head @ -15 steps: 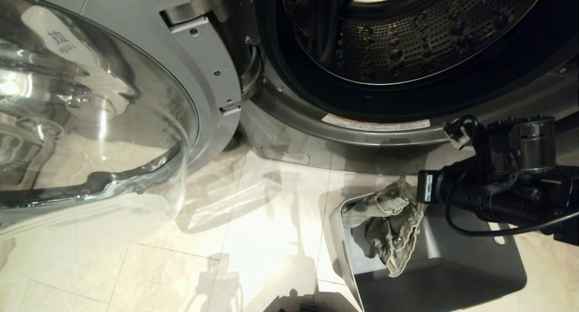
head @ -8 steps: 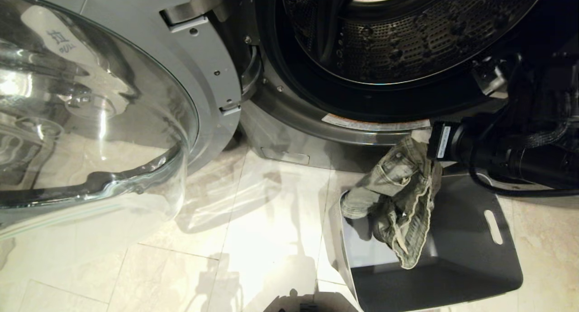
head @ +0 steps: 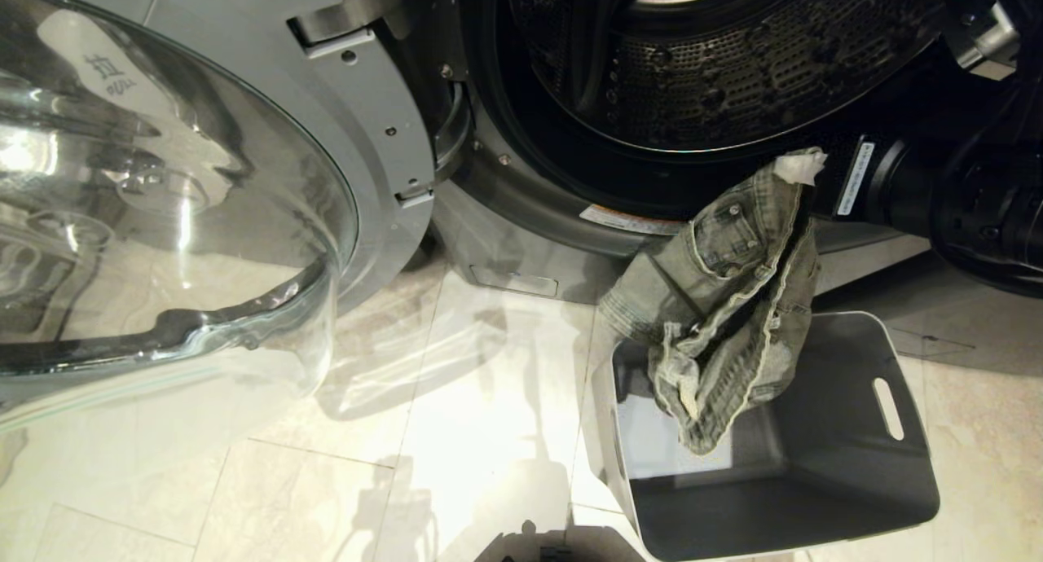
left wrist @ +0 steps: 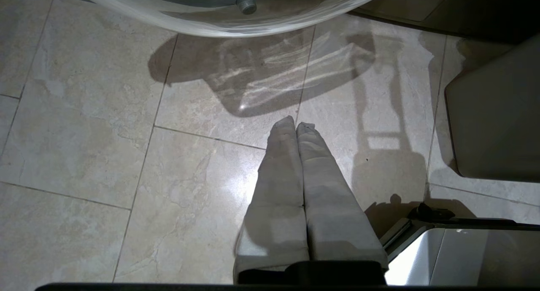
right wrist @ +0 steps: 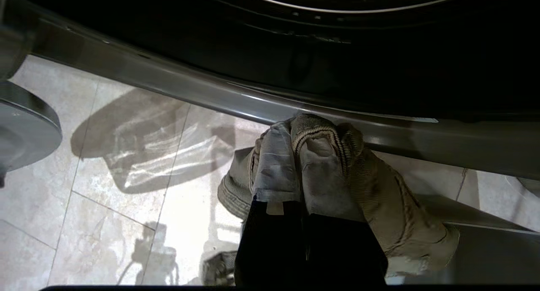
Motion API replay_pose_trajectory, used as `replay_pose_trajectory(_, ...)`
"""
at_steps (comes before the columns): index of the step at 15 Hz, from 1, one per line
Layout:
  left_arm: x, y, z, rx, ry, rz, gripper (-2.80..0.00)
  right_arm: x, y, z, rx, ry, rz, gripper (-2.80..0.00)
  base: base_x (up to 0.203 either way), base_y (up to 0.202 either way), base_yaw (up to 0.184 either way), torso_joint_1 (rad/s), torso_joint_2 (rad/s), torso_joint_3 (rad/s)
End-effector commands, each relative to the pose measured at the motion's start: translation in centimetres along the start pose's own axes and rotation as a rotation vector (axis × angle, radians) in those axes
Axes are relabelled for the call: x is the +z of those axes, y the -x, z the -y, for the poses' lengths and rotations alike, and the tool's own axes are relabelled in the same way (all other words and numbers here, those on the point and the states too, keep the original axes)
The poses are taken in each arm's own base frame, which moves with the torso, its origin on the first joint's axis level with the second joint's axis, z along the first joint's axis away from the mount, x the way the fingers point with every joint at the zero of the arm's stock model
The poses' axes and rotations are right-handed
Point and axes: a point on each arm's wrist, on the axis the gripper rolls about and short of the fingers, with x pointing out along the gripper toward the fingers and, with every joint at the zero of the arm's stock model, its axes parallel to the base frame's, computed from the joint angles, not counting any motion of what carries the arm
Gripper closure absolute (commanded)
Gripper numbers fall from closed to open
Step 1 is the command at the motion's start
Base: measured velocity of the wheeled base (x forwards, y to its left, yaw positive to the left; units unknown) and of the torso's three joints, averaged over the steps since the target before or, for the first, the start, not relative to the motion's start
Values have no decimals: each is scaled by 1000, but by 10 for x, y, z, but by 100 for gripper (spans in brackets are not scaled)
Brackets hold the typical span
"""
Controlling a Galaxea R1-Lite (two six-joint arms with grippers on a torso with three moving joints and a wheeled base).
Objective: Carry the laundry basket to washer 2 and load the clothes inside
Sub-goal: Place the clothes into the washing machine
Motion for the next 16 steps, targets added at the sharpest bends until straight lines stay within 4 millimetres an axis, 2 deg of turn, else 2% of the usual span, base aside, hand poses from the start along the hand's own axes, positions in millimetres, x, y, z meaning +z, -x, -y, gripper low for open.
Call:
replay_pose_trajectory(1, 0, 0, 0, 1, 0, -1, 0, 5, 8, -2, 13, 17, 24, 0, 0, 0, 0, 0, 0, 0)
replay_pose_trajectory(10, 0, 0, 0, -1, 0, -1, 0, 32, 12, -13, 22, 218, 123, 0, 0, 0, 0, 0, 0, 0)
replay_pose_trajectory(16, 0, 0, 0, 1, 0, -1, 0, 54, 4, -21, 22, 289, 227, 0, 0, 0, 0, 0, 0, 0)
